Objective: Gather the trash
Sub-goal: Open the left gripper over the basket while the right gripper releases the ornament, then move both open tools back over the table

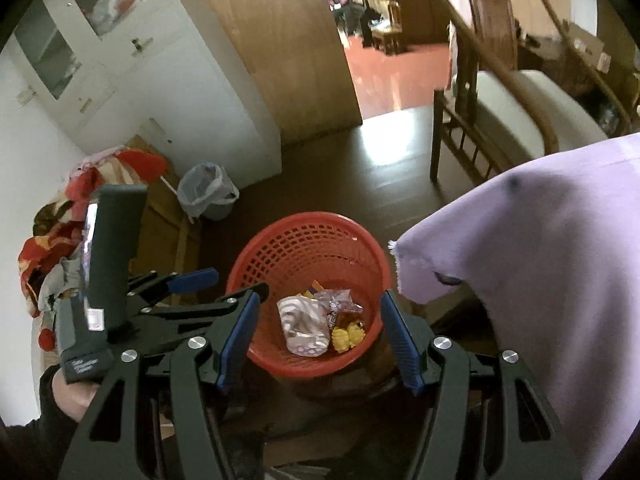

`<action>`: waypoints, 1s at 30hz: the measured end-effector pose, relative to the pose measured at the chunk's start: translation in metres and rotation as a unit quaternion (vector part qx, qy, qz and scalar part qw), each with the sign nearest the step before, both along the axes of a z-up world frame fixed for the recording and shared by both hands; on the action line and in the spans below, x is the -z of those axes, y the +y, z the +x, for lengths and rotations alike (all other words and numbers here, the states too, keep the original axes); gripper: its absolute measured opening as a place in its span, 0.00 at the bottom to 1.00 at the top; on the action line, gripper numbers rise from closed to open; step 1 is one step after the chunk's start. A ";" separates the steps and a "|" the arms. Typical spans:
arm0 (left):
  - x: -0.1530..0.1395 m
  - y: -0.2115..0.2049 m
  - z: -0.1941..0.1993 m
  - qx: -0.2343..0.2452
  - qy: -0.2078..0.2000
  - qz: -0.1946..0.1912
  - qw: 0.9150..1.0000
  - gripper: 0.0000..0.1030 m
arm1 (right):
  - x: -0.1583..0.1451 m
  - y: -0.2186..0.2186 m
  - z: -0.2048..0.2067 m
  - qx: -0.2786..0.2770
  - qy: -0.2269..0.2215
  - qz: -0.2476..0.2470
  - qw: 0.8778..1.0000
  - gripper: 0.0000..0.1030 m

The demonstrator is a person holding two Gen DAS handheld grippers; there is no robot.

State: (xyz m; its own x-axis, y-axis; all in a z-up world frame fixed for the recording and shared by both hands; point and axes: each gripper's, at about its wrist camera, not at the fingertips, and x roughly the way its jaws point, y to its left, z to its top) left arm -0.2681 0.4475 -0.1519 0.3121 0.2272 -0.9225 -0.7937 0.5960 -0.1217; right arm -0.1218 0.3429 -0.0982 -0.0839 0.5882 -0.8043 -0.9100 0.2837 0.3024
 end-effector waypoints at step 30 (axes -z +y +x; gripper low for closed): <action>-0.143 -0.332 0.236 0.424 -0.132 0.112 0.889 0.82 | -0.082 -0.474 0.161 0.471 -0.109 0.057 0.873 0.70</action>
